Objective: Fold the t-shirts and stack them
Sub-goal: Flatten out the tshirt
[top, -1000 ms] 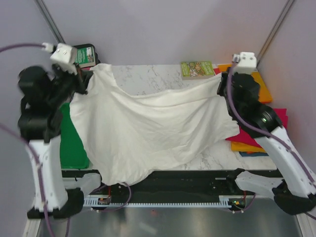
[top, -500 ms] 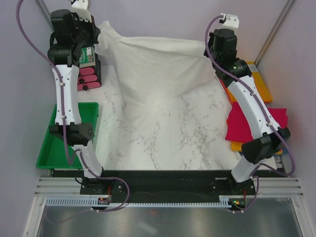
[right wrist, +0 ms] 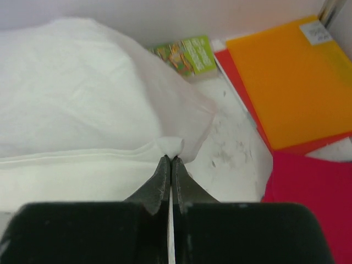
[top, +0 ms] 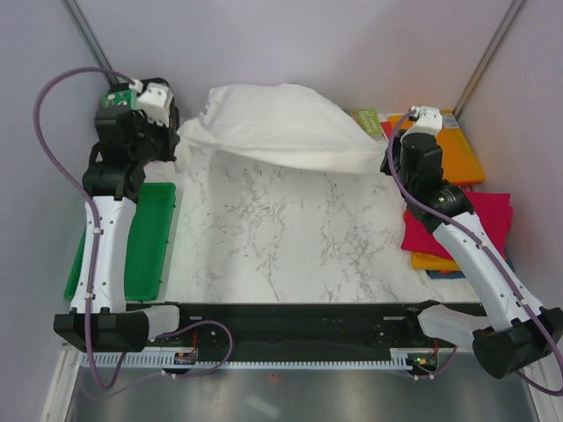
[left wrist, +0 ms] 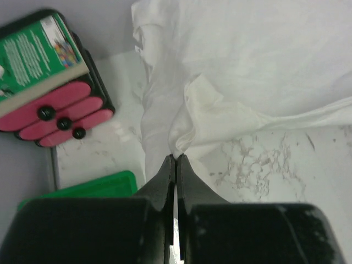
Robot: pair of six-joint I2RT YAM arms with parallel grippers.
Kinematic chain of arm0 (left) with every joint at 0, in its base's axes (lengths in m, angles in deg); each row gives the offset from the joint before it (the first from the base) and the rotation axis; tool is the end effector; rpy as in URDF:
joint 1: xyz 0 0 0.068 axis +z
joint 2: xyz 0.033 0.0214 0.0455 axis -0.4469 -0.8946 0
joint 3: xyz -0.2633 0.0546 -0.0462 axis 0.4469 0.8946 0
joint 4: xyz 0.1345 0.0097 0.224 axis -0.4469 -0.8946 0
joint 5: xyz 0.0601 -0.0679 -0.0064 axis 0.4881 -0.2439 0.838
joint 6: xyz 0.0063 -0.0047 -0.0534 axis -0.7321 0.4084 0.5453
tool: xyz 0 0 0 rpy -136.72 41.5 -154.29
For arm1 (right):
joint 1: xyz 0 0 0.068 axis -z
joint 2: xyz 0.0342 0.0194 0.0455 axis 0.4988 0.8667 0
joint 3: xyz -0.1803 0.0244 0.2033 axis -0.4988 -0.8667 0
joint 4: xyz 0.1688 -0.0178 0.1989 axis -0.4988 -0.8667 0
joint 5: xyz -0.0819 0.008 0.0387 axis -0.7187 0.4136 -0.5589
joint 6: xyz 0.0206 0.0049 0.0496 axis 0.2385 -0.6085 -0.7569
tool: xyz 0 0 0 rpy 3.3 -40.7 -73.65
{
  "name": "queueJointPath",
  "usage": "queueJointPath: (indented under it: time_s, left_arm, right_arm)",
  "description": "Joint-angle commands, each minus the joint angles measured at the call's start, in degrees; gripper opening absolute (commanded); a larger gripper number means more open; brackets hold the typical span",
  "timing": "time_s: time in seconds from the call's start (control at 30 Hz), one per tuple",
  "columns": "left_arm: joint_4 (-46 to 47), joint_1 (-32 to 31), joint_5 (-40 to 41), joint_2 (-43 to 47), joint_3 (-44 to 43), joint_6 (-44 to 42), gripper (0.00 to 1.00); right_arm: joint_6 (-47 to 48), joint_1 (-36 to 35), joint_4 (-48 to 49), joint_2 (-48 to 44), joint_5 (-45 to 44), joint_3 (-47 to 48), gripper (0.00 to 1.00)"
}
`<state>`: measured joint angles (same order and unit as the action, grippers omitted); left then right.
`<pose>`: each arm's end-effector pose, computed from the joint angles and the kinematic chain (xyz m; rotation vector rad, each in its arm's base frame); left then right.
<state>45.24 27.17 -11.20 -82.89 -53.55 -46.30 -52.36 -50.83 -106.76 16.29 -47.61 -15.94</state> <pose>0.2567 -0.0055 0.4721 0.3111 1.8369 -0.0907 0.2439 0.0779 0.4138 0.2294 1.7970 0.0978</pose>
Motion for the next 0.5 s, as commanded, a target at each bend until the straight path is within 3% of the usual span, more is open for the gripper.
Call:
queueJointPath:
  time_s: [0.0, 0.17, 0.47]
  left_arm:
    - [-2.57, 0.08, -0.58, 8.71, 18.32, -7.60, 0.02]
    - [-8.11, -0.01, -1.63, 15.41, 29.32, -11.40, 0.02]
    - [-20.68, -0.01, -7.53, 20.87, 33.38, -17.37, 0.02]
  right_arm:
    - [-4.47, 0.08, -0.65, -7.66, 1.01, -10.38, 0.00]
    - [-6.84, -0.01, -3.89, -13.21, 2.06, -16.54, 0.00]
    - [-11.94, -0.10, -8.29, -20.06, 5.31, -26.20, 0.00]
